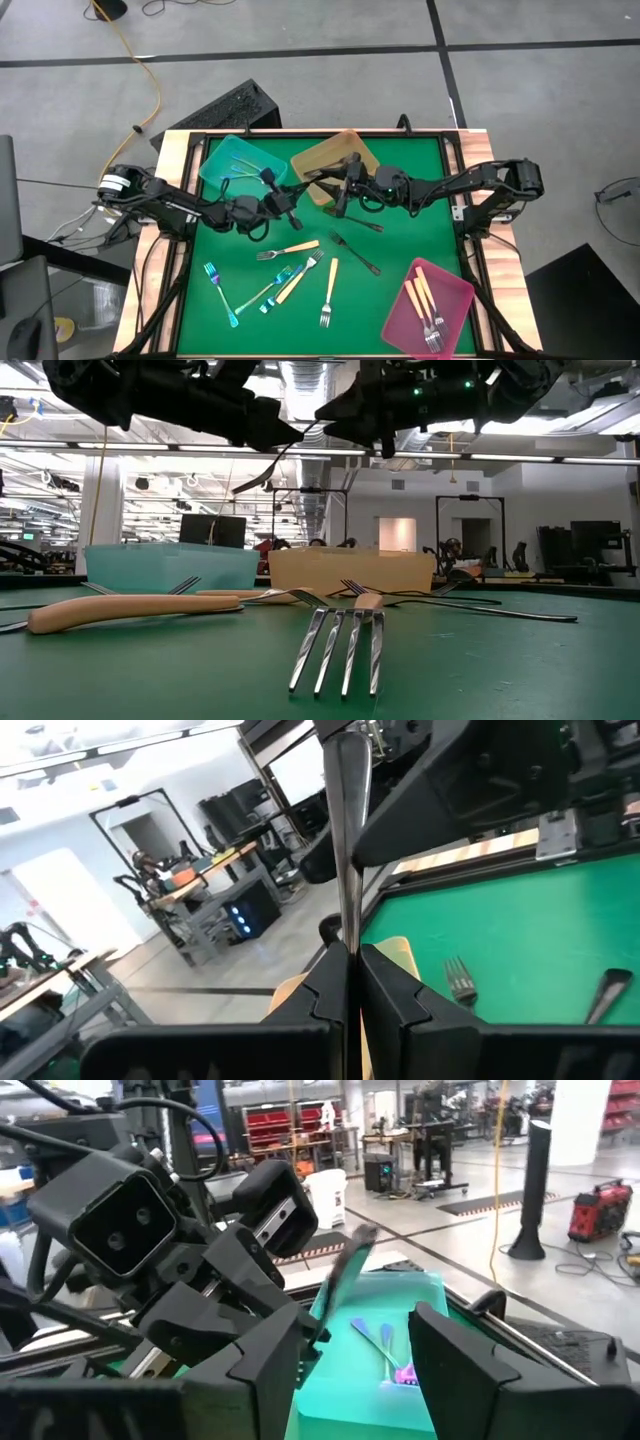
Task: Sort silverware by color (type)
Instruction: Put the black fork into the yellow bin
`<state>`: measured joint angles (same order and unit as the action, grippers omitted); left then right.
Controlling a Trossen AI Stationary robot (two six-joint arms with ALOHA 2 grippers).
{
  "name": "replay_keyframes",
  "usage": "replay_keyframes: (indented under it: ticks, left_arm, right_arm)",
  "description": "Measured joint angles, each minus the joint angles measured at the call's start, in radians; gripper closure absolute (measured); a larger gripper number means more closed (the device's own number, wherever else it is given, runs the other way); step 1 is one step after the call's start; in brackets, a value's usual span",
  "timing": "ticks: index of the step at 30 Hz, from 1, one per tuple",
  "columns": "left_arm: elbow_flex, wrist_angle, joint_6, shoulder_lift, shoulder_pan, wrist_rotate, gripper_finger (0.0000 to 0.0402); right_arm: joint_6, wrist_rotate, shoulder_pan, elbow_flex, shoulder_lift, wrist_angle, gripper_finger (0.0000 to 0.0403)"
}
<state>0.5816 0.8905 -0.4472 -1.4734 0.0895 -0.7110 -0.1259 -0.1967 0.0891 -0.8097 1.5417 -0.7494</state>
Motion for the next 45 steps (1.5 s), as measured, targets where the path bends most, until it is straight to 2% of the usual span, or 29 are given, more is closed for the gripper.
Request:
replay_keyframes:
  ticks: [8, 13, 23, 31, 39, 45]
  left_arm:
    - [0.000, 0.000, 0.003, 0.000, -0.009, 0.025, 0.0401]
    - [0.000, -0.001, -0.037, 0.000, -0.021, 0.025, 0.0401]
    - [0.001, -0.001, -0.164, 0.000, -0.034, 0.008, 0.0401]
    - [0.001, -0.007, -0.147, 0.000, -0.036, 0.010, 0.0401]
    - [0.001, -0.038, -0.089, 0.000, -0.050, 0.035, 0.0401]
    - [0.001, -0.045, -0.047, 0.000, -0.060, 0.071, 0.0372]
  right_arm:
    - [-0.010, -0.015, 0.013, -0.001, 0.001, -0.049, 0.0197]
    - [-0.090, -0.045, 0.027, -0.002, 0.000, -0.050, 0.0210]
    - [-0.095, -0.045, 0.036, -0.002, 0.001, -0.042, 0.0284]
    - [-0.094, -0.040, 0.036, -0.002, 0.000, -0.021, 0.0379]
    - [-0.087, -0.041, 0.036, -0.002, 0.000, -0.011, 0.0379]
    - [-0.084, -0.052, 0.036, -0.001, 0.001, -0.009, 0.0379]
